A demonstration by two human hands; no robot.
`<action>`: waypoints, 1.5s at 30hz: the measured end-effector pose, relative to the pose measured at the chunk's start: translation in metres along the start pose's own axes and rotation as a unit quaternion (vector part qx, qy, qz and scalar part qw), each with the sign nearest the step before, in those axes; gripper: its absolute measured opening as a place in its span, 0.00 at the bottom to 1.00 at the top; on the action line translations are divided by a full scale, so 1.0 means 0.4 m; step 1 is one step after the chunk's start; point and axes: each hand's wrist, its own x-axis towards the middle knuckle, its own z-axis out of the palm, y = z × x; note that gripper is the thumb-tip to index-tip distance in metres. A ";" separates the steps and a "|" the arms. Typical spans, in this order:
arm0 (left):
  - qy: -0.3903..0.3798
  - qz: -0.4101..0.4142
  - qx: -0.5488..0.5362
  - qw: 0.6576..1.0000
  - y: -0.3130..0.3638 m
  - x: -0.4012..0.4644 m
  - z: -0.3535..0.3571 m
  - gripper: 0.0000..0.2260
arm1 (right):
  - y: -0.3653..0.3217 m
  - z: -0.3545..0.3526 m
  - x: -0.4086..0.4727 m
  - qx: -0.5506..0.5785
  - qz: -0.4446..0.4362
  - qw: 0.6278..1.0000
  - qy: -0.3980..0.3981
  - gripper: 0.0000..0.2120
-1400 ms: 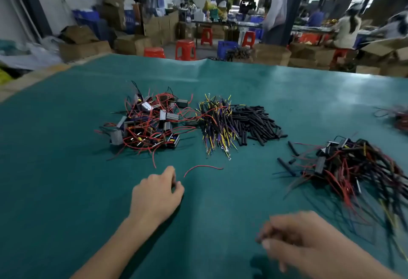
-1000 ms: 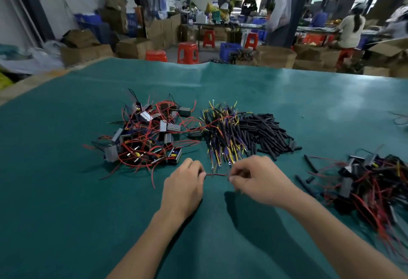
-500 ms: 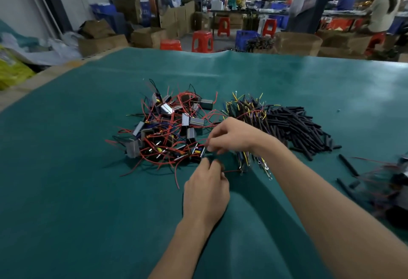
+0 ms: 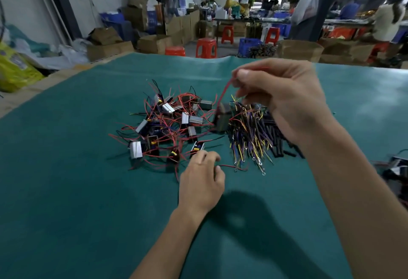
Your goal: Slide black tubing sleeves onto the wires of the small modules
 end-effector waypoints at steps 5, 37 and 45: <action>0.022 -0.015 -0.035 0.999 0.003 0.002 -0.007 0.07 | 0.018 -0.074 -0.078 0.119 0.065 0.989 0.065 0.07; 0.060 0.066 -0.014 0.996 -0.062 -0.045 -0.086 0.09 | 0.254 -0.274 -0.286 0.172 0.366 0.912 -0.071 0.13; 0.182 0.010 -0.199 0.963 0.066 -0.012 -0.136 0.10 | 0.260 -0.206 -0.281 0.120 0.348 0.912 -0.180 0.14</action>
